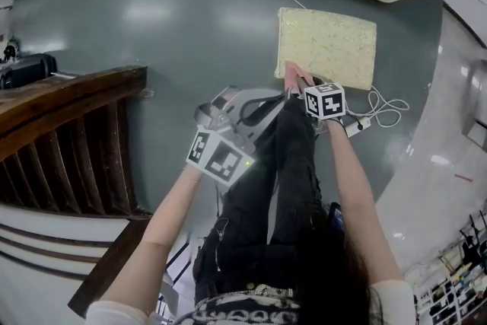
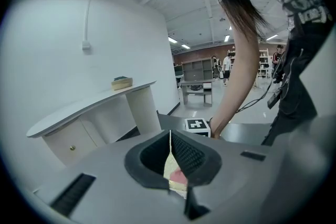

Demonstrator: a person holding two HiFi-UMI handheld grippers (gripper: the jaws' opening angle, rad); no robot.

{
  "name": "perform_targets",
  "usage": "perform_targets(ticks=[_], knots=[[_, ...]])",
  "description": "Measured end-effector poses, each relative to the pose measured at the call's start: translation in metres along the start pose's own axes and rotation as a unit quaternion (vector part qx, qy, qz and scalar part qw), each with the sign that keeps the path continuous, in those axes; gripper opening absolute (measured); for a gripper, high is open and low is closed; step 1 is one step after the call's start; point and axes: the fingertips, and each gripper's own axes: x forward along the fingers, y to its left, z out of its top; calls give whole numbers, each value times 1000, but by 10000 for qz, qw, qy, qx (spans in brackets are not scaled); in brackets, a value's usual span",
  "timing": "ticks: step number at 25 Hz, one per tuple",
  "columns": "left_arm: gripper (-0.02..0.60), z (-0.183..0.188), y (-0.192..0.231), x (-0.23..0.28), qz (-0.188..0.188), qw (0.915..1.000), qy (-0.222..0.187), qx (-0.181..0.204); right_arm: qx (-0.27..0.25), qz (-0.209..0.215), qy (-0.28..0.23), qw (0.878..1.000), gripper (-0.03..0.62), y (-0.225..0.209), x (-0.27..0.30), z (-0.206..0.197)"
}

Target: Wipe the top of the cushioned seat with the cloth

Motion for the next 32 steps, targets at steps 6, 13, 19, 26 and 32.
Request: perform_targets(ticks=[6,13,19,26,32], knots=[[8,-14,-10,-18,35,9999,58,-109,-64,-5,143,9999,12,20,21,-7],[8,-21,-17,-16,-54,9999,60,-76,-163,-506,447,9976,12,-18,19,-27],[8,-17,-21,-7,-243,9997,-4,-6,143,-1099,506,9926,12,-83,-20,-48],[6,-5,-30,11,-574,9982,-84,141,721,-1934,445,9774,12,-167,-90,-74],[8,3,-36,22,-781,9965,-111,265,1081,-2435,420,9630,12,-212,-137,-94]])
